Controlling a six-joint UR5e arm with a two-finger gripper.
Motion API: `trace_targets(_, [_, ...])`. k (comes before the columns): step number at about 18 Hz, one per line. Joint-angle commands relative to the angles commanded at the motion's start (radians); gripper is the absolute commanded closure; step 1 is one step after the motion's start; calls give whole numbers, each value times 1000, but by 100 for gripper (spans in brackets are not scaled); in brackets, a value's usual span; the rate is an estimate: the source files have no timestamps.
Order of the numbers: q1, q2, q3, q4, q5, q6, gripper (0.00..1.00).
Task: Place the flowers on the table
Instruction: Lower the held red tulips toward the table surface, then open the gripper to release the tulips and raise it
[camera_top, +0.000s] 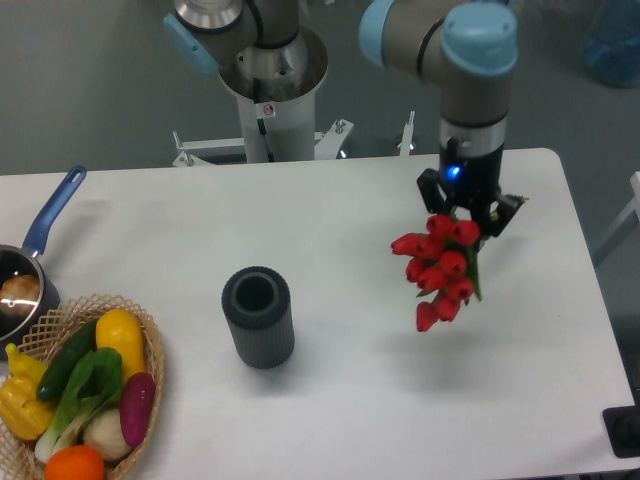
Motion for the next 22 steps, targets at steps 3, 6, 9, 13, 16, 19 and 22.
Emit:
trace_targets(3, [-34,-66,9,3,26,2,51])
trace_targets(6, [-37,-117,35,5,32,2,51])
trace_targets(9, [-37,-161,54,9,45,2,51])
trace_targets(13, [-45,-181,71,11,66,3,51])
trace_targets(16, [-45,-177,86,12,63,2,41])
trace_targets(19, [-34,-178,106,31,7,-12,0])
trace_targets(22, [-25,-172,109,35,-27,-18,0])
